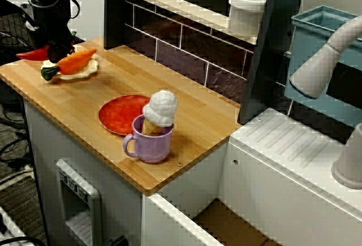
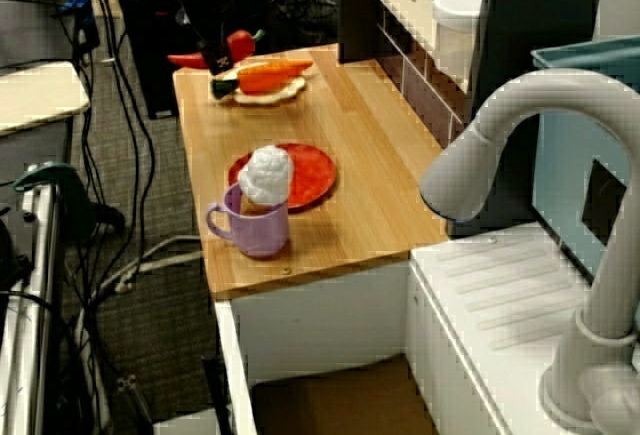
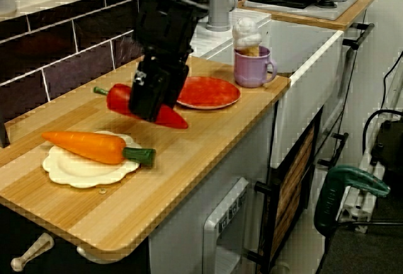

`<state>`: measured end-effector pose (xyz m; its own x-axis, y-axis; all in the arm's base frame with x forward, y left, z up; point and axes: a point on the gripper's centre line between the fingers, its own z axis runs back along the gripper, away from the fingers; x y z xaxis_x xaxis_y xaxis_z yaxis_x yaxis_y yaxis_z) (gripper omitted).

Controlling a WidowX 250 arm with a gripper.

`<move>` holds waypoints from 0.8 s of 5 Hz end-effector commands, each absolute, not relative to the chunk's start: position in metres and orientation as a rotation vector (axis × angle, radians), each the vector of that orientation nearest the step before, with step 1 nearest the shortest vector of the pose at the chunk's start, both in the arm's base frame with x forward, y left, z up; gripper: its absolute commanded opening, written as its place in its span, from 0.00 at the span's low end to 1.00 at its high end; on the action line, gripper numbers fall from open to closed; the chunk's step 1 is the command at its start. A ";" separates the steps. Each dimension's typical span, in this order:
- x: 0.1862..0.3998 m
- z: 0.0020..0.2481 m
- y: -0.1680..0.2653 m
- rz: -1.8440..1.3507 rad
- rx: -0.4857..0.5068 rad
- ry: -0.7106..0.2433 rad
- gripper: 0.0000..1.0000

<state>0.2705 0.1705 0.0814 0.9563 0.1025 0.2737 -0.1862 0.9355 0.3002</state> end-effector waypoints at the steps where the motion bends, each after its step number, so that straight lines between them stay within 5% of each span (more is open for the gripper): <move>1: 0.270 0.096 0.180 0.305 0.300 -0.273 0.00; 4: 0.279 0.094 0.196 0.365 0.305 -0.241 0.00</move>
